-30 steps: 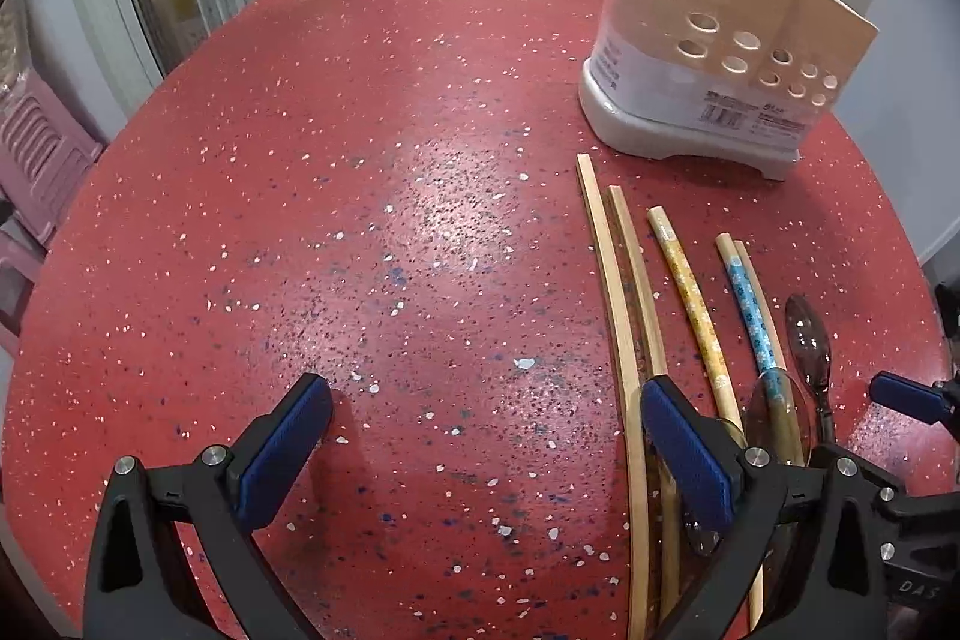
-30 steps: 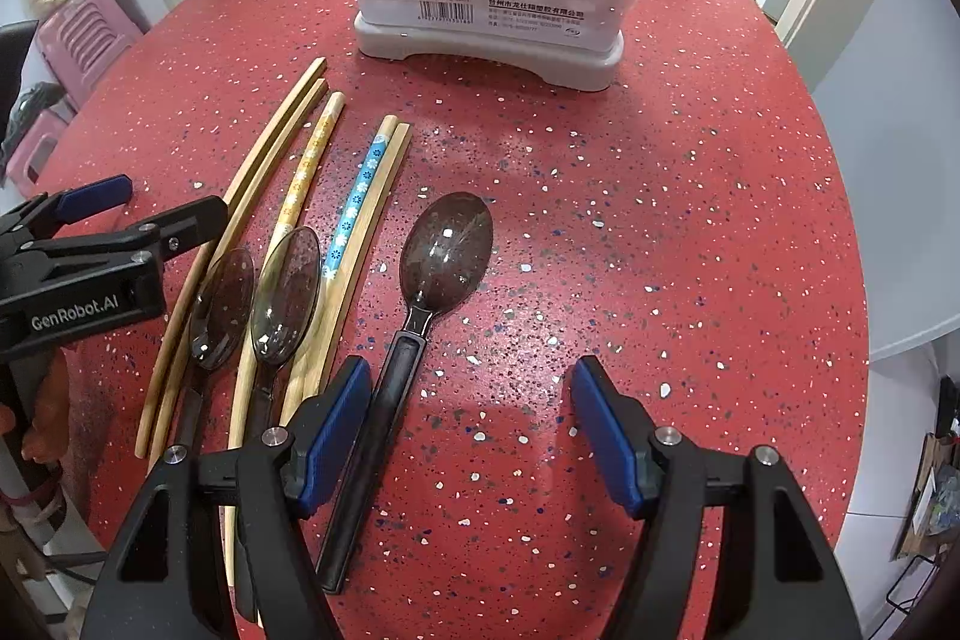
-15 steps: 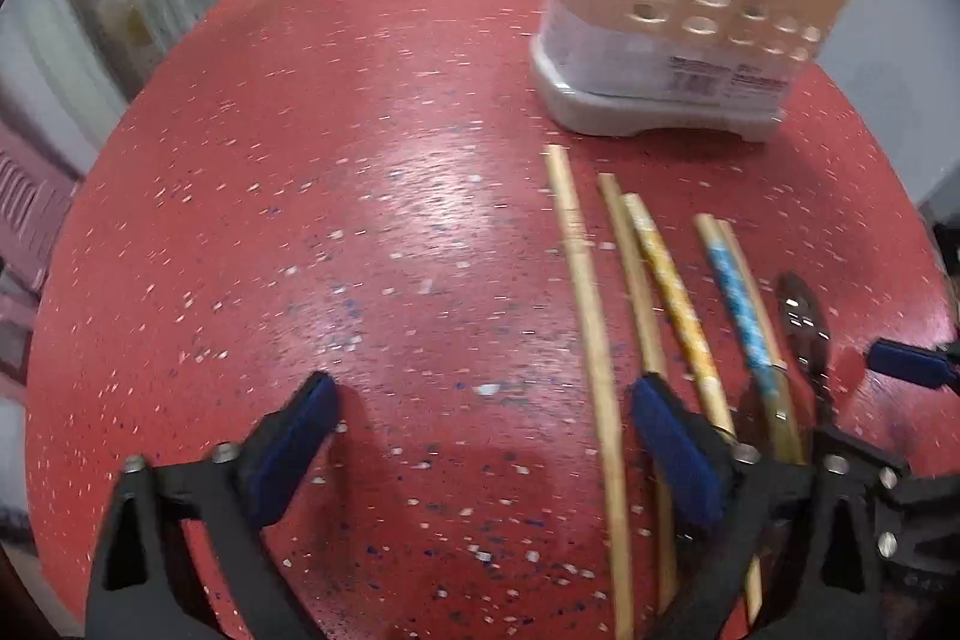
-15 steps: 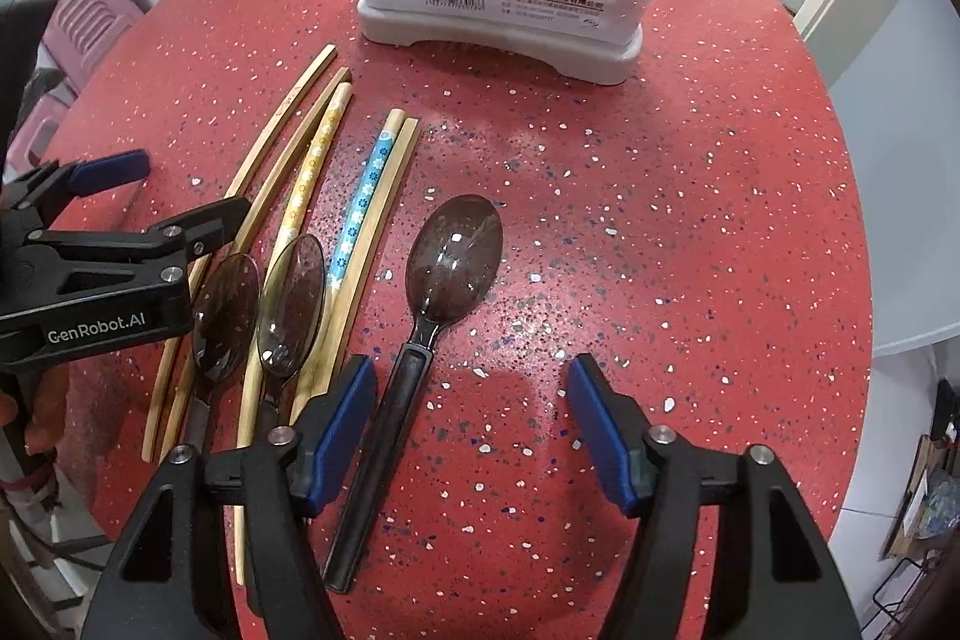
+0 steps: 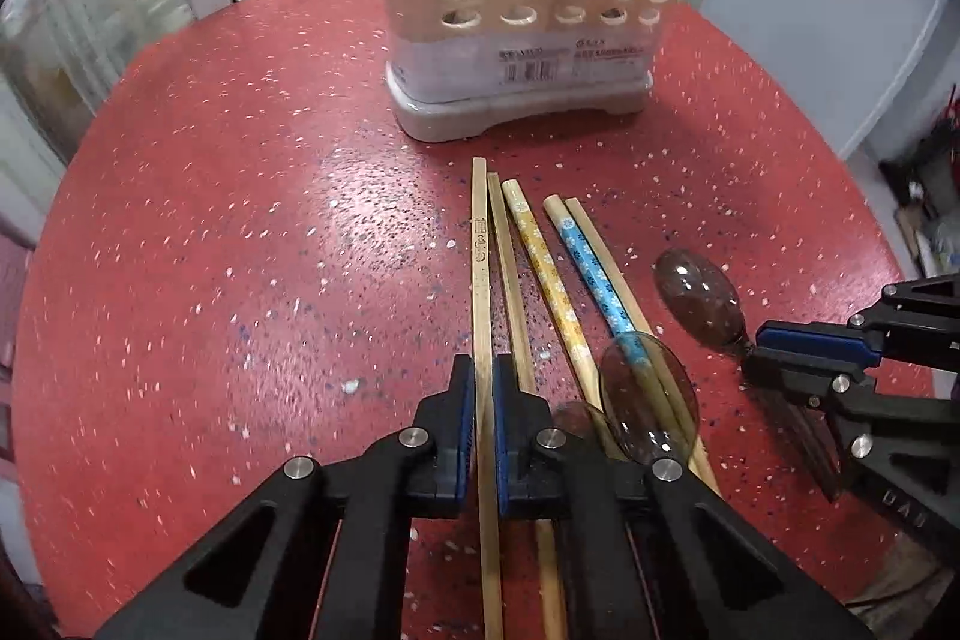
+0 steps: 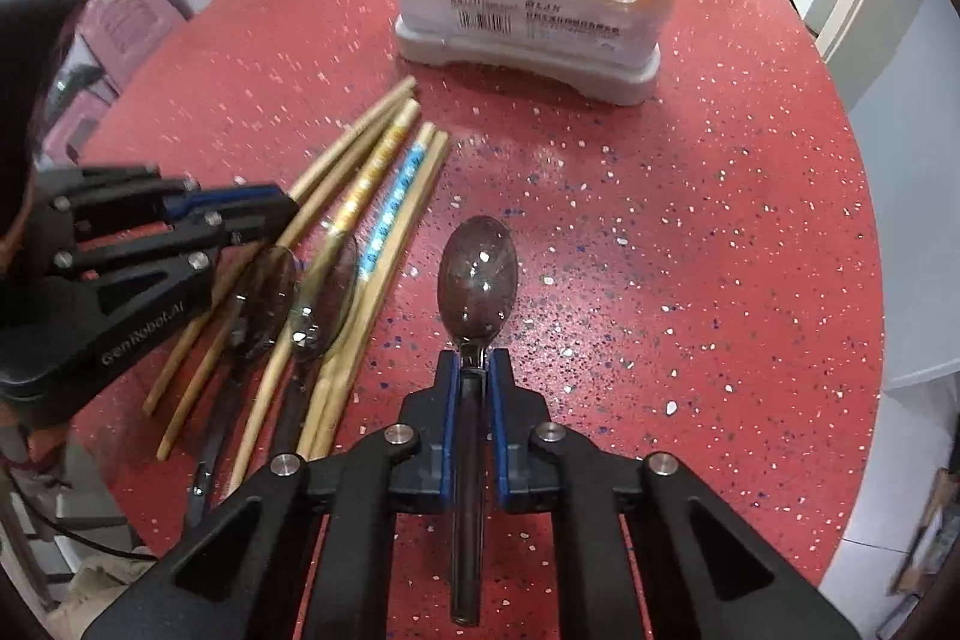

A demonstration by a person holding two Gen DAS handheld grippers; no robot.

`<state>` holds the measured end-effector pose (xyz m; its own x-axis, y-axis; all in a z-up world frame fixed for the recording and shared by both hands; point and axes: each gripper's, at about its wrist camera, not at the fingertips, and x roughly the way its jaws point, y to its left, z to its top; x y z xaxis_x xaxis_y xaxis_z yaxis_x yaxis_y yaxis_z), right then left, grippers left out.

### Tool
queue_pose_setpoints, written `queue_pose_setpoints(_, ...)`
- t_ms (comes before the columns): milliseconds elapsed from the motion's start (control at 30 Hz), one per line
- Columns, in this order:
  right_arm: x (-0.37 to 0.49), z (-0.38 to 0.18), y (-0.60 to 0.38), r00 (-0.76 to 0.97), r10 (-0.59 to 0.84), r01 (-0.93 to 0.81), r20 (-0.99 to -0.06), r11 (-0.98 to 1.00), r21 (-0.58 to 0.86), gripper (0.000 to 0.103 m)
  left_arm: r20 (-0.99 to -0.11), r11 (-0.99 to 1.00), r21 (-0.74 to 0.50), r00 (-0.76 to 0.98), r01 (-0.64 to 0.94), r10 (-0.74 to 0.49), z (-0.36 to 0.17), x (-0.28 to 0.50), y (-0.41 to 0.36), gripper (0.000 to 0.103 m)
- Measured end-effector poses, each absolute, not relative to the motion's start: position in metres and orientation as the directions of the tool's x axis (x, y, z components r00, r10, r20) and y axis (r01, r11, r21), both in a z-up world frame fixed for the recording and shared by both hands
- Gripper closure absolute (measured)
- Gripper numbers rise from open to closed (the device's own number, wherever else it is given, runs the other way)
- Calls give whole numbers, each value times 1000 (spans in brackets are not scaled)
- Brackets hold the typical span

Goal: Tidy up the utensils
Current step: 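Grasp a dark spoon with the right gripper while the left grasps a wooden chopstick, then carry the spoon and chopstick over the caddy with both grippers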

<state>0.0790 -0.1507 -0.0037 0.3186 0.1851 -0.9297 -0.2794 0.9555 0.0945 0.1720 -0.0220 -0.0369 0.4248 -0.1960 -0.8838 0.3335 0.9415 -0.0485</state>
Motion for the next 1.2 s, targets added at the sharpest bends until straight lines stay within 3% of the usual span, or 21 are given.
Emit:
queue_pose_setpoints(33,78,0,-152,332,199,-284,-922,953,104,102,-874,945,-52,442,324,-200,-35,169,-19,71)
queue_pose_setpoints(167,73,11,-164,374,241,-286,-896,949,136,102,-835,956,-96,500,278,-229,-23,156,-4,71)
queue_pose_setpoints(333,85,-6,-171,303,268,-255,-914,947,193,100,-823,963,-103,523,249,-223,-13,143,-1,71)
queue_pose_setpoints(400,87,-5,-171,284,265,-257,-922,947,193,80,-819,965,-97,531,243,-216,-13,139,1,71)
queue_pose_setpoints(433,88,-5,-170,286,254,-261,-924,948,180,62,-817,966,-94,537,240,-213,-12,136,2,71)
queue_pose_setpoints(467,89,-4,-167,288,244,-268,-926,949,166,60,-813,967,-90,543,237,-209,-10,134,3,71)
queue_pose_setpoints(600,92,-16,-149,226,143,-268,-964,960,80,60,-800,968,-79,565,236,-203,-6,131,3,71)
queue_pose_setpoints(700,98,-16,-133,224,86,-297,-971,955,16,79,-790,970,-68,581,234,-196,-1,127,5,71)
queue_pose_setpoints(733,97,-17,-127,221,89,-306,-971,952,18,91,-786,971,-71,586,230,-196,0,126,7,71)
queue_pose_setpoints(833,93,-15,-119,250,65,-329,-966,944,-22,91,-771,973,-90,605,210,-202,5,122,14,71)
queue_pose_setpoints(1200,67,47,-175,433,347,-262,-832,931,252,91,-701,973,-153,676,172,-230,42,117,31,71)
